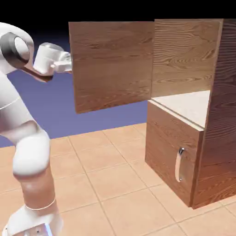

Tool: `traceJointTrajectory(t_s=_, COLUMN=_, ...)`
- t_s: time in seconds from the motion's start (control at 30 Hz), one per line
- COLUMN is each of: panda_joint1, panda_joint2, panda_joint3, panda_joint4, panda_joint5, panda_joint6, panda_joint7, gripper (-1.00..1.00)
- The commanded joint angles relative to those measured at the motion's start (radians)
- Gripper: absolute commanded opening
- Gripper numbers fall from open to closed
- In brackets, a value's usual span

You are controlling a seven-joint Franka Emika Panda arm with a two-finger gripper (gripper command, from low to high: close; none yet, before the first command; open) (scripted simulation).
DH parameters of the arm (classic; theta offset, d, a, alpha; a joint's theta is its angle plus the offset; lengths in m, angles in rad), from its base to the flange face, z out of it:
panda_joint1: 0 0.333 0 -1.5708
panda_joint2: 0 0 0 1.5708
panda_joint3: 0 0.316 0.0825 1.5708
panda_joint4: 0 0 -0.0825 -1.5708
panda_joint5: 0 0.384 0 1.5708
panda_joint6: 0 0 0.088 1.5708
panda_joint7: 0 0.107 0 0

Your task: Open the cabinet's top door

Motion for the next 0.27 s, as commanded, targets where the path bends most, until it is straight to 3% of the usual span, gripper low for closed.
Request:
traceJointTrajectory(t_s=0.0, panda_joint1=-0.037, panda_joint2=-0.001, panda_joint3=0.033, panda_joint4=0.013, panda_joint5=0.004, panda_joint6=-0.006, panda_joint7=-0.001, gripper=-1.0)
traceJointTrajectory(t_s=0.23, panda_joint1=-0.29, panda_joint2=-0.079, panda_joint3=0.232, panda_joint4=0.108, panda_joint5=0.055, panda_joint6=-0.017, panda_joint7=-0.046, gripper=-1.0)
